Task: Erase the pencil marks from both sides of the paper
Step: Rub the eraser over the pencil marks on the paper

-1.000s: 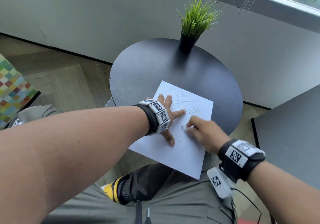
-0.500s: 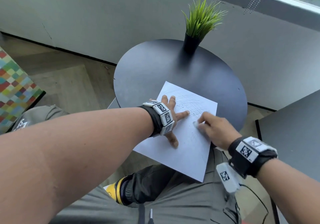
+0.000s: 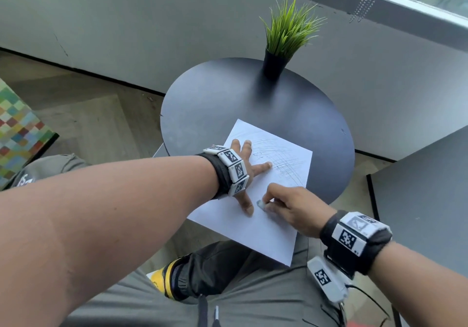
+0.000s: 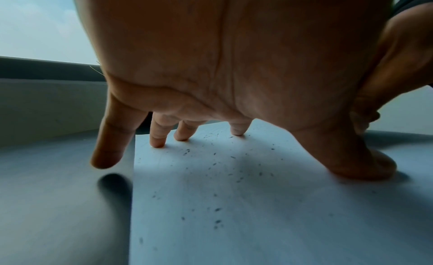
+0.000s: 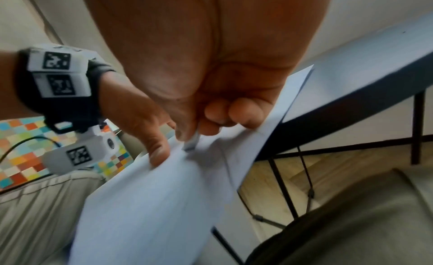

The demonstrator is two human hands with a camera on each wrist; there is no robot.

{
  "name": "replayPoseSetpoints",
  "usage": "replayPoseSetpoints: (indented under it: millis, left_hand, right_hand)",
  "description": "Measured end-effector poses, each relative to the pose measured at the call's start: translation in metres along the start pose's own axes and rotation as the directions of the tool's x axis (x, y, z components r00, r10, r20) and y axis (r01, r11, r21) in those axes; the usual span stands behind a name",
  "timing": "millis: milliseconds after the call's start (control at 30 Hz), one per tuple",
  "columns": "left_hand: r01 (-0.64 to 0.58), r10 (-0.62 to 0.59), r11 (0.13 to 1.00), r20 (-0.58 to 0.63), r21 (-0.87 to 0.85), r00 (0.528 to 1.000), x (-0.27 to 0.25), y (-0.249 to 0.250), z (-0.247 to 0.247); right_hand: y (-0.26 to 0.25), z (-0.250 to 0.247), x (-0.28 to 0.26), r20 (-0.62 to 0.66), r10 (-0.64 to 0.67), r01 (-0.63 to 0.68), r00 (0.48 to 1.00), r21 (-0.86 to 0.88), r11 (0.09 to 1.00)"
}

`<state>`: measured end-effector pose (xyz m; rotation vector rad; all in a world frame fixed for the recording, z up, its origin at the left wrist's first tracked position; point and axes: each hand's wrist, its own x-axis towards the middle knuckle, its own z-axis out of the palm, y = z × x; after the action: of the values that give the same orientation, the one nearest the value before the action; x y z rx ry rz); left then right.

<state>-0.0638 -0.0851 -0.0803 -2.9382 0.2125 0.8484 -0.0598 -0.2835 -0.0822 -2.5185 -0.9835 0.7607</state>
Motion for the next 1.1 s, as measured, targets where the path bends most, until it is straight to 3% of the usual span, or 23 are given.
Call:
replayPoseSetpoints:
  millis: [133, 233, 467, 567, 633, 767, 833, 900, 967, 1100]
  left_hand:
    - [-0.006, 0.006, 1.0, -0.028, 0.03, 1.0, -0.002, -0.009, -0.005]
    - [-0.019, 0.022, 0.998, -0.054, 0.057, 0.998, -0.001, -0.016, -0.005]
    - [0.016, -0.016, 1.0, -0.045, 0.0, 0.999, 0.0, -0.006, 0.002]
    - [0.021, -0.021, 1.0, -0.049, -0.016, 0.999, 0.002, -0.003, 0.008]
    - [0.014, -0.014, 1.0, -0.053, -0.015, 0.998, 0.004, -0.002, 0.009]
    - [0.018, -0.019, 0.999, -0.035, -0.034, 0.999, 0.008, -0.002, 0.009]
    - [0.018, -0.02, 0.999, -0.028, -0.037, 0.999, 0.007, -0.003, 0.01]
    - [0.011, -0.012, 0.999, -0.031, -0.039, 0.999, 0.008, -0.003, 0.01]
    - [0.008, -0.01, 0.999, -0.032, -0.038, 0.999, 0.008, -0.003, 0.009]
    - [0.016, -0.017, 0.999, -0.025, -0.039, 1.0, 0.007, -0.001, 0.008]
  right_hand:
    - [0.025, -0.021, 0.01, -0.189, 0.198, -0.178, 0.962, 0.116, 0.977]
    - [0.035, -0.025, 0.016, -0.206, 0.26, -0.227, 0.943, 0.169, 0.959]
    - [0.025, -0.018, 0.014, -0.23, 0.236, -0.222, 0.944, 0.083, 0.971]
    - [-0.001, 0.002, 0.006, -0.104, 0.05, -0.058, 0.993, -0.078, 0.995]
    - [-0.006, 0.005, 0.005, -0.046, -0.012, 0.007, 0.999, -0.11, 0.994]
    - [0.02, -0.026, 0.02, -0.235, 0.243, -0.239, 0.941, 0.044, 0.97]
    - [0.018, -0.023, 0.019, -0.227, 0.218, -0.22, 0.949, 0.014, 0.975]
    - [0.0, -0.008, 0.01, -0.103, 0.067, -0.076, 0.992, -0.089, 0.993]
    - [-0.007, 0.001, 0.002, 0.005, -0.035, 0.035, 0.999, -0.099, 0.994]
    - [0.02, -0.02, 0.015, -0.198, 0.162, -0.164, 0.967, 0.007, 0.986]
